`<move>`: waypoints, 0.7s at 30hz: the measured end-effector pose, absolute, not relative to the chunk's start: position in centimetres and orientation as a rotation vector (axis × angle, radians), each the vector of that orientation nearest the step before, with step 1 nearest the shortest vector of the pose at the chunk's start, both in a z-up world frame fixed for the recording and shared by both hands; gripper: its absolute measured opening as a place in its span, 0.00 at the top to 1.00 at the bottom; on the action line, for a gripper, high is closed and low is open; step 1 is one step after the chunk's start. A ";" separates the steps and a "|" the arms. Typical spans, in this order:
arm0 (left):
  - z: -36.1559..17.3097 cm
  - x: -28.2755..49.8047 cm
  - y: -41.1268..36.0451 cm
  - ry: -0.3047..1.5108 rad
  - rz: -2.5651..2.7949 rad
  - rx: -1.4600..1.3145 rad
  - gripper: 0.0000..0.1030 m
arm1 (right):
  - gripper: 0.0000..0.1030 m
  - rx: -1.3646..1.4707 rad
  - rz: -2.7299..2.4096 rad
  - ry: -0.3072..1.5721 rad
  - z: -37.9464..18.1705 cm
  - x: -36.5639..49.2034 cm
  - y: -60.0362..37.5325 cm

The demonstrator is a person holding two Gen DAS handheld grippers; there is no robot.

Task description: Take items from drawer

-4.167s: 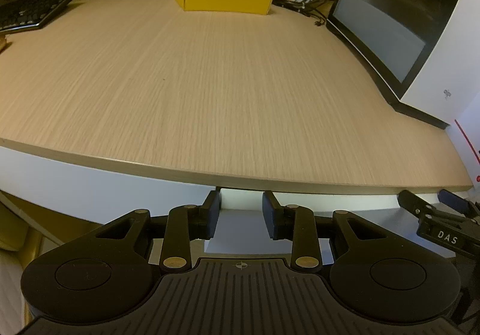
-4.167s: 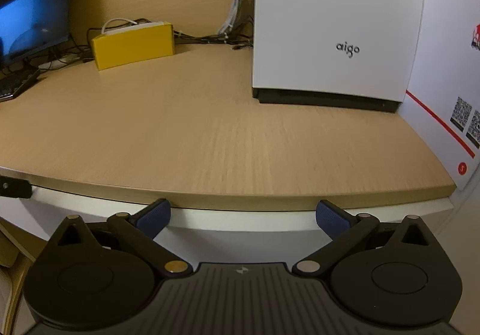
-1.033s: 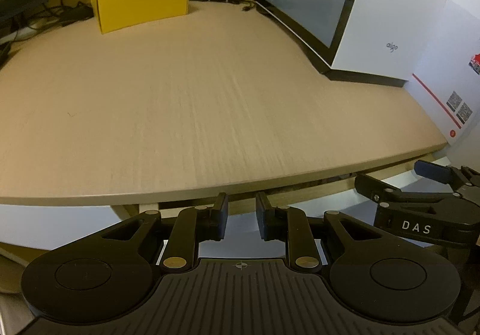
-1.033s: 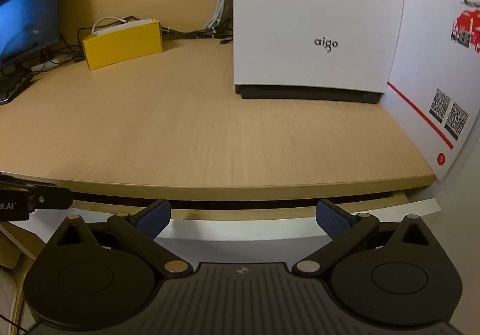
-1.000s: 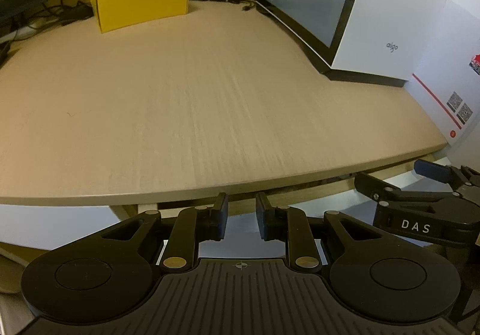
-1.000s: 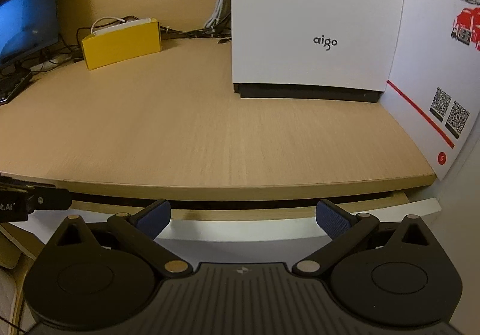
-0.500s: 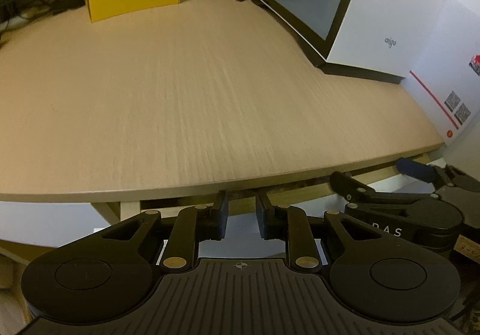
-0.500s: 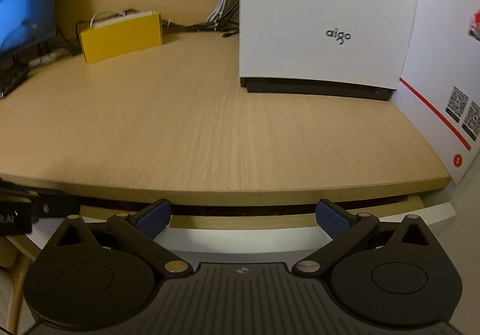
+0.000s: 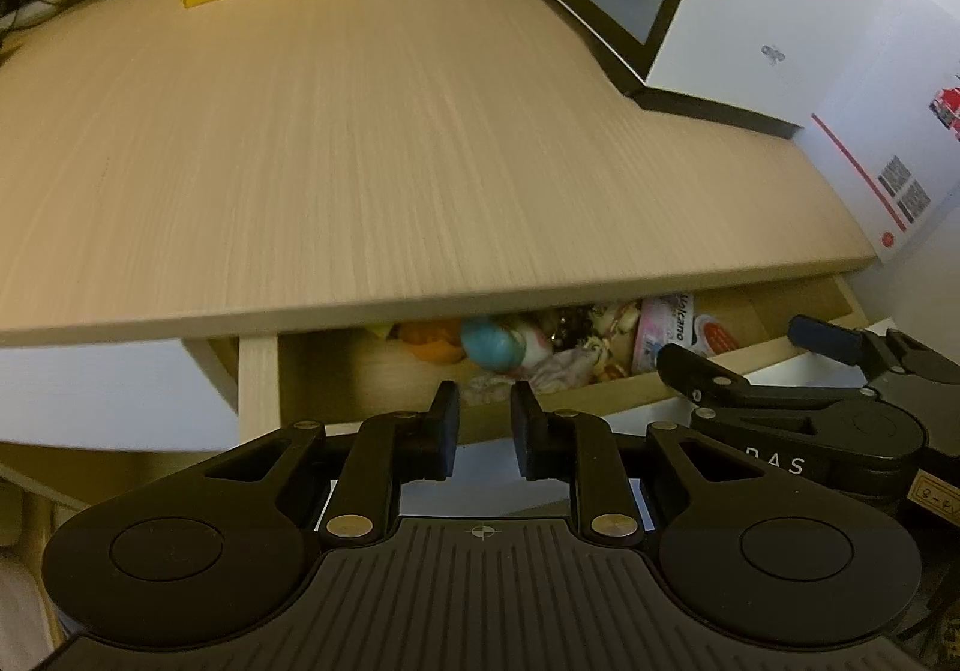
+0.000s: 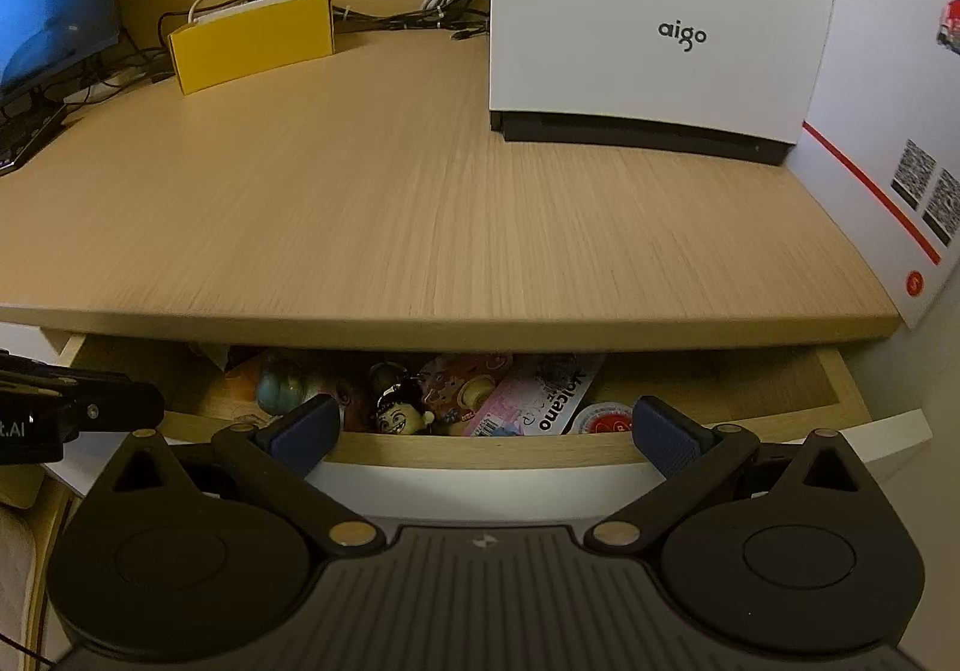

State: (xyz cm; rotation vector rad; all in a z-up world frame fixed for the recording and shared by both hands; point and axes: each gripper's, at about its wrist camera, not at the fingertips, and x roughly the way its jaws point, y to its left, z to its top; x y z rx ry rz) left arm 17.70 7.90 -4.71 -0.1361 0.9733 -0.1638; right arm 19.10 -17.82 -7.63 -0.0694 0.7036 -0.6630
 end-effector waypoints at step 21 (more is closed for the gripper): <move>-4.3 10.8 6.8 1.057 -0.205 -0.101 0.79 | 0.00 -0.016 -0.674 0.810 -7.7 13.3 -13.7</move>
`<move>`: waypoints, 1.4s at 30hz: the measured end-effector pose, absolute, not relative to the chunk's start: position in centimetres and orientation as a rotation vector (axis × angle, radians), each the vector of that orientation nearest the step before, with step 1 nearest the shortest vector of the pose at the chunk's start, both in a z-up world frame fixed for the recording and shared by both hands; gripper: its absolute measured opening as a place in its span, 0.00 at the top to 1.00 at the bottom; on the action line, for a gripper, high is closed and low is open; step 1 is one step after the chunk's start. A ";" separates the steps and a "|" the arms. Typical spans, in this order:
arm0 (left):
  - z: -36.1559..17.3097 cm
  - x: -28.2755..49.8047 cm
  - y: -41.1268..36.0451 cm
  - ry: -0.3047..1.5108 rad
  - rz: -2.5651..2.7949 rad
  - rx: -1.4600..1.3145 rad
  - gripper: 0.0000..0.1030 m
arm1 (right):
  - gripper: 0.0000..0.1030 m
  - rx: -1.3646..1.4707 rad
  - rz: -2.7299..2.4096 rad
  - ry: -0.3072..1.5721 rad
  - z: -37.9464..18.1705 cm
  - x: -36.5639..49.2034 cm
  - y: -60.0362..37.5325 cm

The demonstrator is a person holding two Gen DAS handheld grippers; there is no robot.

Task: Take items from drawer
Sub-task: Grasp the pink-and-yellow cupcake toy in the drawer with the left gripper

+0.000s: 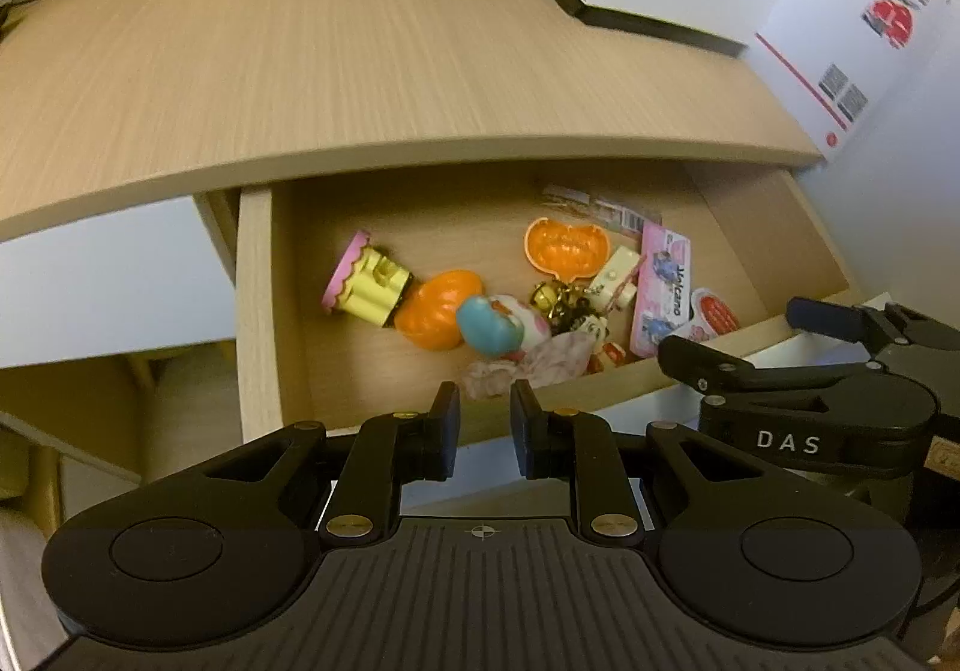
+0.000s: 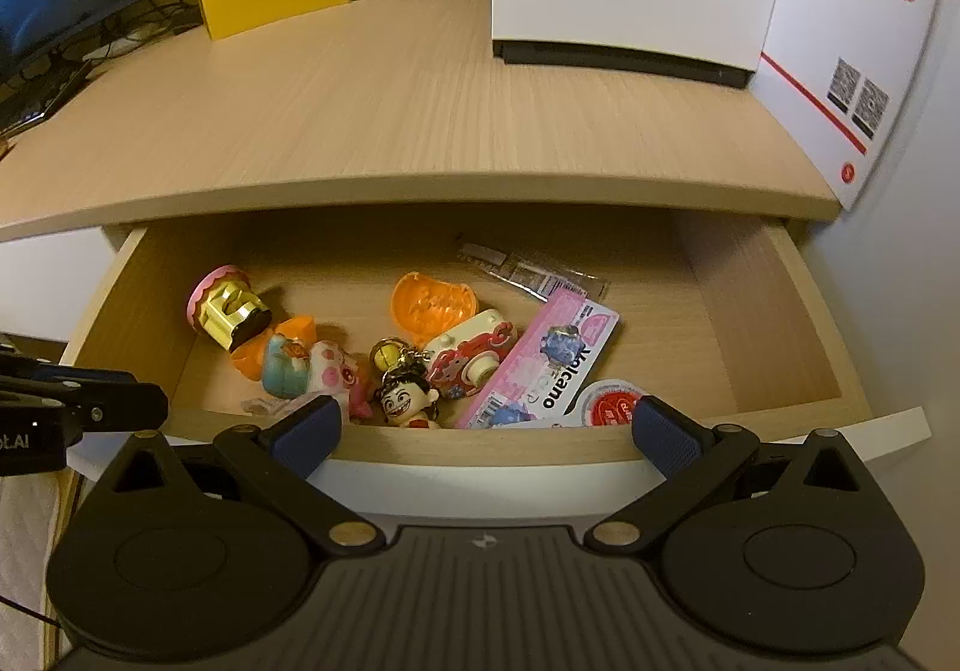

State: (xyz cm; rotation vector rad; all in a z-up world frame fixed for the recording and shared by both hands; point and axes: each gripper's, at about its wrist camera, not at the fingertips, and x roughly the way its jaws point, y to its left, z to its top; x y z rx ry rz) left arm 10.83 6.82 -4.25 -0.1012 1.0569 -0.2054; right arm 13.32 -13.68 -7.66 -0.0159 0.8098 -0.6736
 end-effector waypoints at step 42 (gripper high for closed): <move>-5.3 15.7 6.4 1.023 -0.276 0.291 0.76 | 0.05 -0.042 -0.593 0.970 -5.2 15.3 -17.6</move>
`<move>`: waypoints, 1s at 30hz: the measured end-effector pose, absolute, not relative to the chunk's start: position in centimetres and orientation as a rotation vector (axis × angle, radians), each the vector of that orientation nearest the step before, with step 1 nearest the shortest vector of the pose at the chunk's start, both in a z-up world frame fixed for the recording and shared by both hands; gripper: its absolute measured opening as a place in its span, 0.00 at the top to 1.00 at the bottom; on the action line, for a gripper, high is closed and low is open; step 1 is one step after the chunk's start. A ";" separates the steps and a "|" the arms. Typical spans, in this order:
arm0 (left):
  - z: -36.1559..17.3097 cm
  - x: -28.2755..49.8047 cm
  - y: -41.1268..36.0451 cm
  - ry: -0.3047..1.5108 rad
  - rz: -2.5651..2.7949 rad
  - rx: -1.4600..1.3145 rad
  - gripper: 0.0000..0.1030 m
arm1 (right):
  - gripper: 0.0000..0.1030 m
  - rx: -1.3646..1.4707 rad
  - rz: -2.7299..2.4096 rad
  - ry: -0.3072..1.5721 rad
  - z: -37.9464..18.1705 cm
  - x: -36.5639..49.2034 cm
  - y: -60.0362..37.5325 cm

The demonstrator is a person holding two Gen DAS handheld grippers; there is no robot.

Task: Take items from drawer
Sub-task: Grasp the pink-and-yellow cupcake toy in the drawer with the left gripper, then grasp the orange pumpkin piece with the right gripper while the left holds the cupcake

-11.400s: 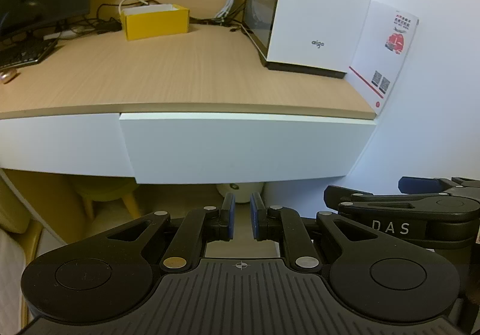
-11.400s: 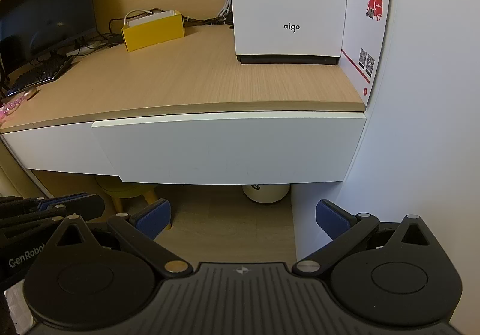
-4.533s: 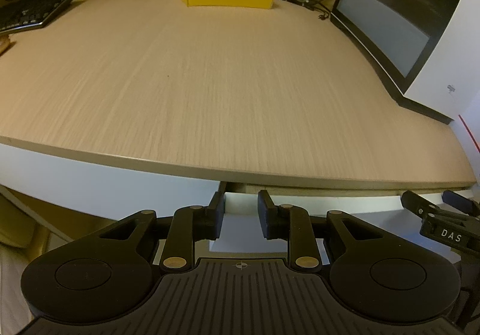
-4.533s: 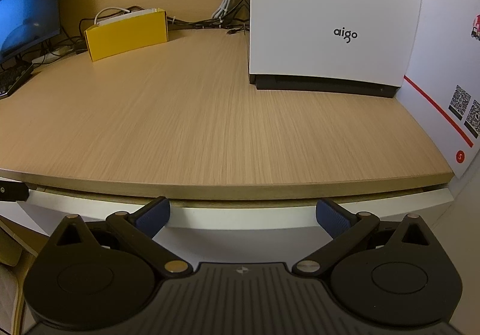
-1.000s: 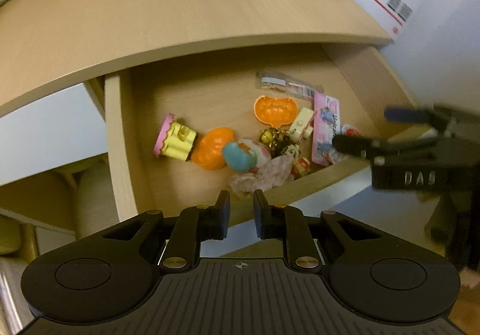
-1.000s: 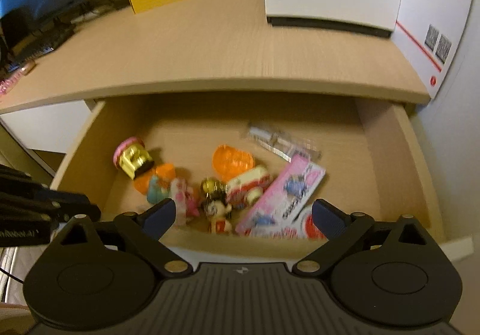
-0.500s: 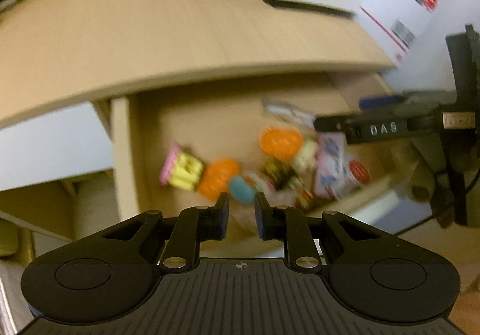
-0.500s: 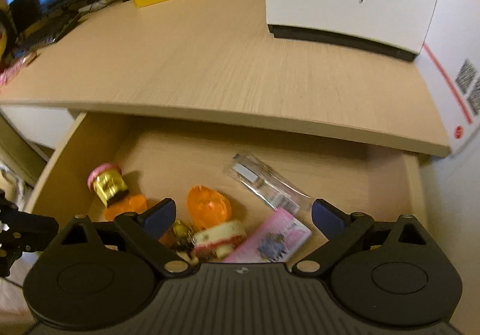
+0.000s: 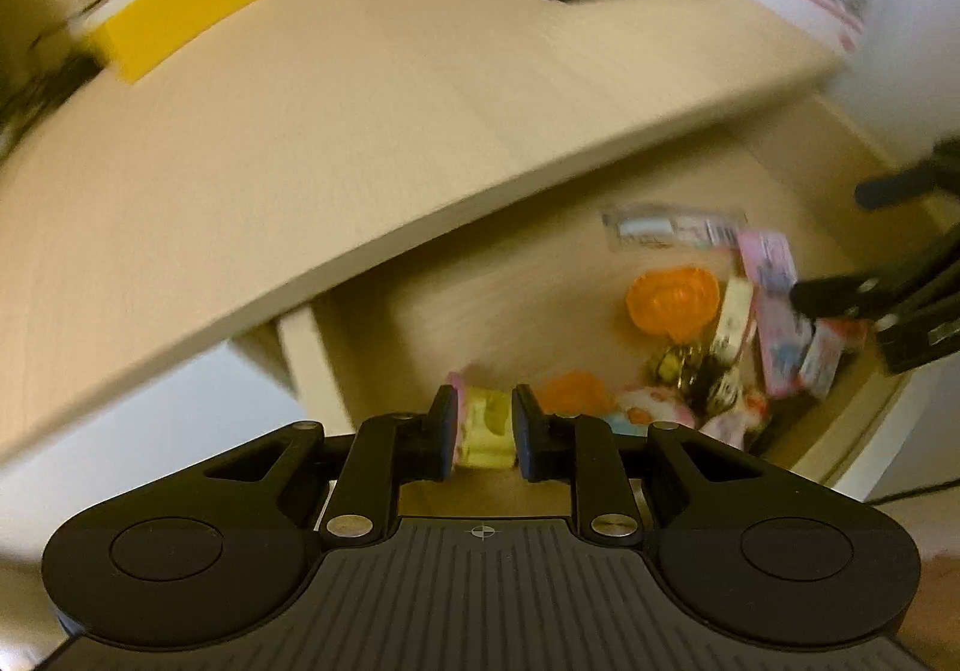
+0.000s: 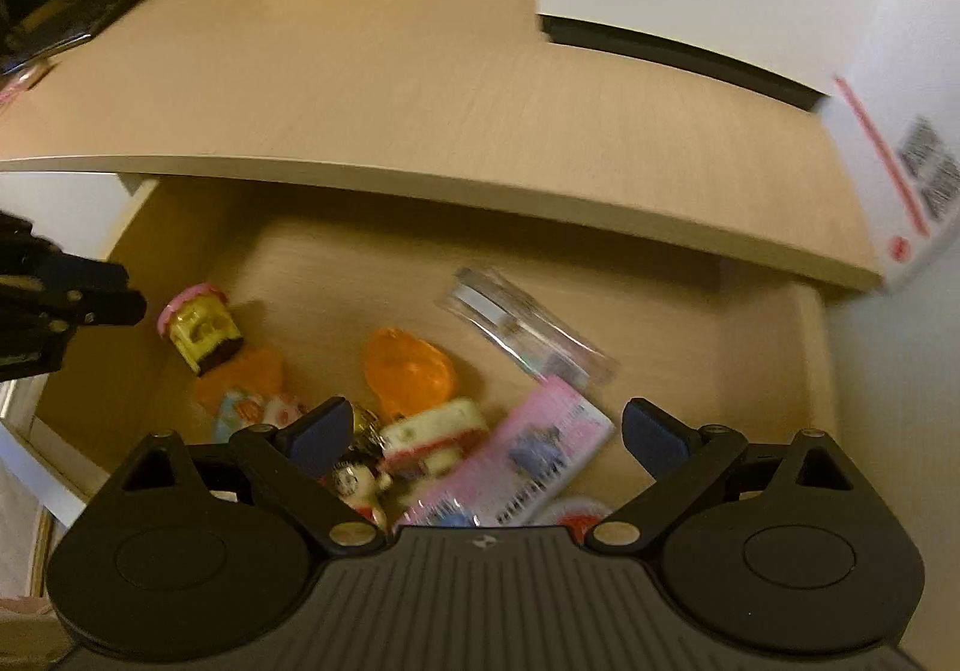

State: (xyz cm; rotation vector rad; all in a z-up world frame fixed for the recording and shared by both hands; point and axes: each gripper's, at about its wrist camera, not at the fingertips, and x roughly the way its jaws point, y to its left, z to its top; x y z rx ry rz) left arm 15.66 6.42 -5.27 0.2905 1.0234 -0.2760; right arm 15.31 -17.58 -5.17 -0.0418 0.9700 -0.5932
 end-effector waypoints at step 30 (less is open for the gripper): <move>-9.6 20.6 2.8 1.207 -0.315 0.365 0.76 | 0.07 0.044 -0.601 0.954 -5.5 13.6 -22.4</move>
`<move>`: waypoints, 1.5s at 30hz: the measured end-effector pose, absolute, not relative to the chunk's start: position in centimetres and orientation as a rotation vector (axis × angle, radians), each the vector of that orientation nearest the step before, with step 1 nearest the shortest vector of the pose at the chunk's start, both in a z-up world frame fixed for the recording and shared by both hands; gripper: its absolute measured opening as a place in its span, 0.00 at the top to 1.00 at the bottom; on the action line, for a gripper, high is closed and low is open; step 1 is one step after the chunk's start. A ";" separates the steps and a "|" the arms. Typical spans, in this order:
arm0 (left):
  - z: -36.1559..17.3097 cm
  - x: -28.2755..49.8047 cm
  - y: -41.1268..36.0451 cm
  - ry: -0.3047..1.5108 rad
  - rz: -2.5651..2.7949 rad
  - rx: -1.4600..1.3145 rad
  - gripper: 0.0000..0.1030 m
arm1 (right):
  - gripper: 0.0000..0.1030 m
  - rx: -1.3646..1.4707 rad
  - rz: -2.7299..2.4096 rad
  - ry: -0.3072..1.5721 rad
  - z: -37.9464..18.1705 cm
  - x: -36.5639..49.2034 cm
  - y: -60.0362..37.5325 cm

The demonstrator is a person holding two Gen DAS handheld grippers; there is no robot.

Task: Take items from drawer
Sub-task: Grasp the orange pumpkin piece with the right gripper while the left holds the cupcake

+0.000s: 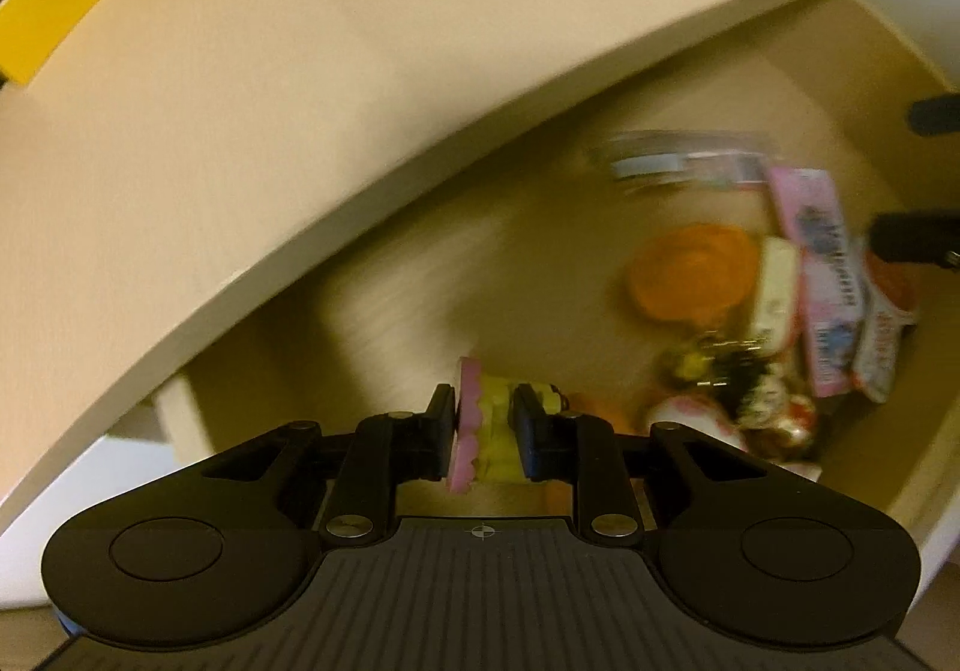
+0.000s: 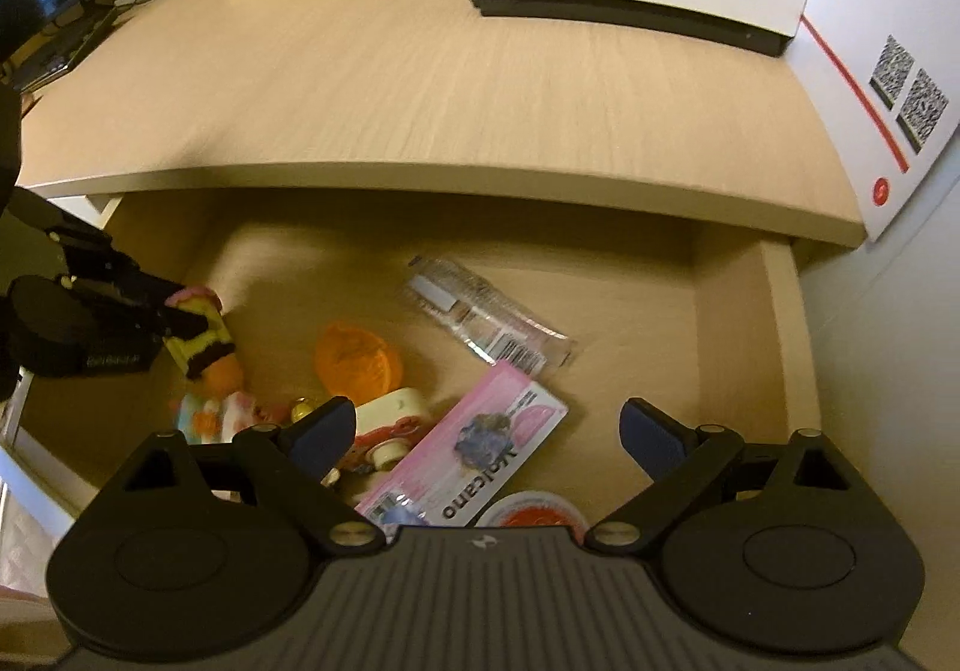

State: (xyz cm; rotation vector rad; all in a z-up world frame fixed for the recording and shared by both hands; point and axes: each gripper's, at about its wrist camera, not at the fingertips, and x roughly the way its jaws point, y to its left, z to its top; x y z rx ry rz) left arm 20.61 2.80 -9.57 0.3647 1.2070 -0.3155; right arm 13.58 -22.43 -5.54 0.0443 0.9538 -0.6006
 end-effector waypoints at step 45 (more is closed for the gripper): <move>0.5 13.1 9.3 1.007 -0.257 0.030 0.77 | 0.52 0.003 -0.502 1.222 -10.0 24.4 -20.4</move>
